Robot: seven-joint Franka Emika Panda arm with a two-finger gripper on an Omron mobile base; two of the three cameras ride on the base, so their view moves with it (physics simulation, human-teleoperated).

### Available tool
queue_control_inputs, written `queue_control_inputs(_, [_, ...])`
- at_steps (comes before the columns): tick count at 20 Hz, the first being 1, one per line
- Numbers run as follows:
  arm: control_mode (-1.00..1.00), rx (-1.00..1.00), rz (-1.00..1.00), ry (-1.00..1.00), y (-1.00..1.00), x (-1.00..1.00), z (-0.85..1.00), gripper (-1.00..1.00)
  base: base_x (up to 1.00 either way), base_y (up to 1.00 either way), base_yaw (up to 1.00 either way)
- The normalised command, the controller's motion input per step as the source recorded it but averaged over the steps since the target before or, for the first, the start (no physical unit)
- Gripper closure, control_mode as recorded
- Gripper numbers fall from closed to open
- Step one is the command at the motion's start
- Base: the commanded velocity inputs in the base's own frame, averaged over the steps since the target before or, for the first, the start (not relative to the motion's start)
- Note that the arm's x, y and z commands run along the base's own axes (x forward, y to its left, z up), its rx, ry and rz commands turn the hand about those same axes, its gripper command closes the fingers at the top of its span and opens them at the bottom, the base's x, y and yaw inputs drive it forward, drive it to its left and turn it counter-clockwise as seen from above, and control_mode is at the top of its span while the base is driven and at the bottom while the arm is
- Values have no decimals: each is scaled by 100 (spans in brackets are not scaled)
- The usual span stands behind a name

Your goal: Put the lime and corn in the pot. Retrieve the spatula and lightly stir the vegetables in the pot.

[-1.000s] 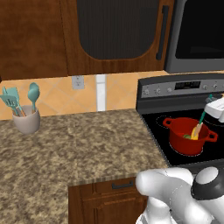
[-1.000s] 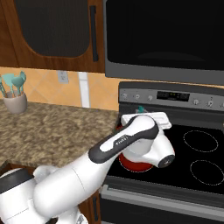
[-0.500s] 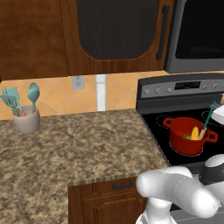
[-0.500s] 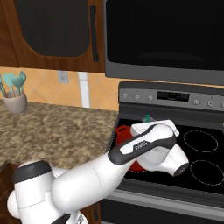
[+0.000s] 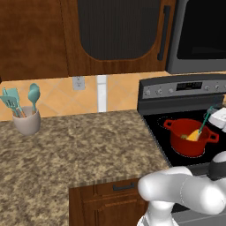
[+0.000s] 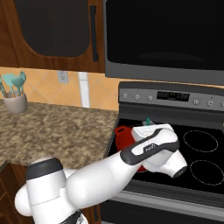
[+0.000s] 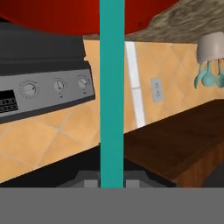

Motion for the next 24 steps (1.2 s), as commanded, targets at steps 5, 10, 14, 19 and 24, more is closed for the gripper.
queue_control_inputs(5, [-100,16,0,-2,9,54,-4,100,0,0,0])
queue_control_inputs(10, [-100,8,-7,6,-6,7,0,100,0,0,0])
queue_control_inputs(14, [-100,0,-13,24,-45,-39,12,100,0,0,0])
queue_control_inputs(19, [-100,0,-7,24,-24,-18,37,100,0,0,0])
queue_control_inputs(24, [-100,1,-5,5,6,19,11,100,0,0,0])
